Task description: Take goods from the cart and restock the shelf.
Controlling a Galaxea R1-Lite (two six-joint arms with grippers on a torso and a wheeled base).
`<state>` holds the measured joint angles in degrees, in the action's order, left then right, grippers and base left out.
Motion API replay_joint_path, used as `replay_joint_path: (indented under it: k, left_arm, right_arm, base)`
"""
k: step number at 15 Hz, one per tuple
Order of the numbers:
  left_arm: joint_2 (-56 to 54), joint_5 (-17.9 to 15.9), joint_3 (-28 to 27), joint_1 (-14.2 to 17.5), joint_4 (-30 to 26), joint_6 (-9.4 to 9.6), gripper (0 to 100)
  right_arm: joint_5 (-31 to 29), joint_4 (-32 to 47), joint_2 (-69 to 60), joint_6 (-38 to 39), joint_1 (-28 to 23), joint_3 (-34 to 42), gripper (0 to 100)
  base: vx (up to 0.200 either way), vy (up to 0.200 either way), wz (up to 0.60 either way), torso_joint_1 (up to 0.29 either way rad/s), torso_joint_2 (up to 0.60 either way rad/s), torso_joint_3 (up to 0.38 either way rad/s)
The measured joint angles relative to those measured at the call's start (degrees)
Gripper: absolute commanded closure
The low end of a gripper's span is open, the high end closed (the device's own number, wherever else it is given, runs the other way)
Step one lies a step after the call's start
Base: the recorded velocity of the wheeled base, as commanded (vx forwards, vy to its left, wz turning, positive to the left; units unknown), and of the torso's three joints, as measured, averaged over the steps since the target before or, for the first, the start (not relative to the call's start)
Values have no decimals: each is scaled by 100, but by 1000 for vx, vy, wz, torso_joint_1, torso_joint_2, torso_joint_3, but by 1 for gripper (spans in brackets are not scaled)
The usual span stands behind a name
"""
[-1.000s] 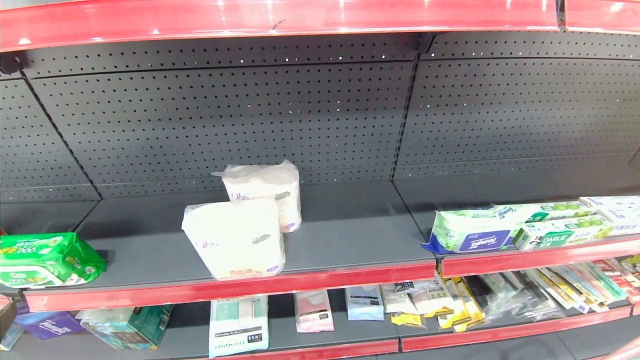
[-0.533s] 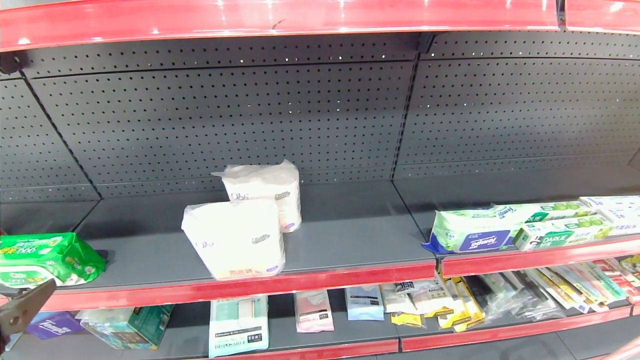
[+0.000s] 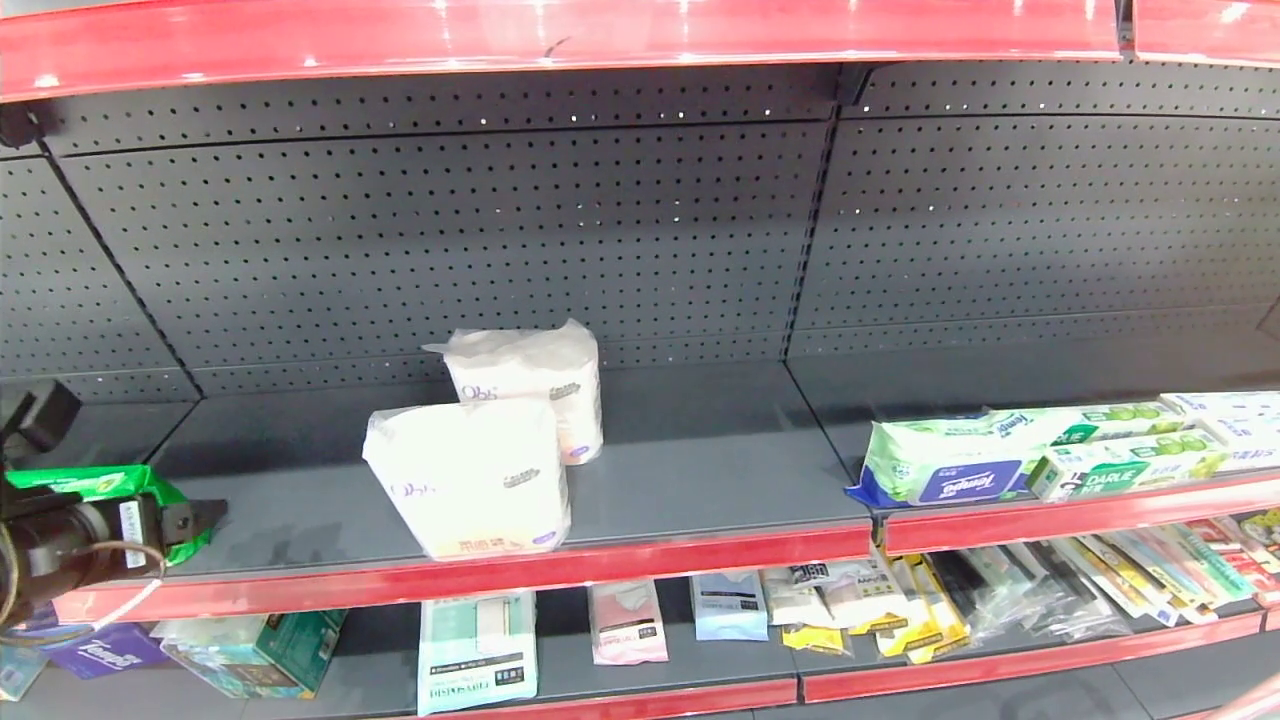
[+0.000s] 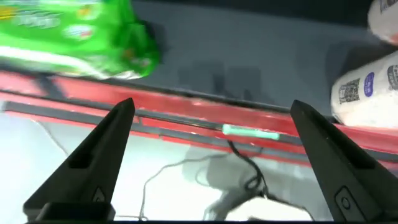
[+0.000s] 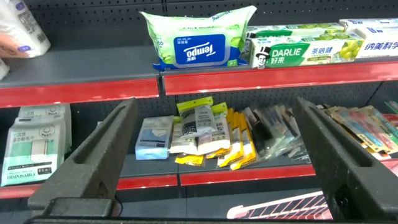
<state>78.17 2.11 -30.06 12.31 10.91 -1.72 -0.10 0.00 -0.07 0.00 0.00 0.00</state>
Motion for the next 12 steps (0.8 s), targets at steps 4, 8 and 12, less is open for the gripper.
replay_joint_path:
  k: [4,8,12]
  left_arm:
    - [1039,-374,-511,30,50,305,0]
    - [1723,-533,-778,-44,288,494,0]
    - [2269,-541,-828,-355,872,511,0]
  right_arm:
    - [0,0,0,0,0,0,0]
    - [0,0,0,0,0,0,0]
    - [0,0,0,0,0,0,0]
  base:
    - [0,0,0,0,0,0]
    - [0,0,0,0,0,0]
    - [0,0,0,0,0,0]
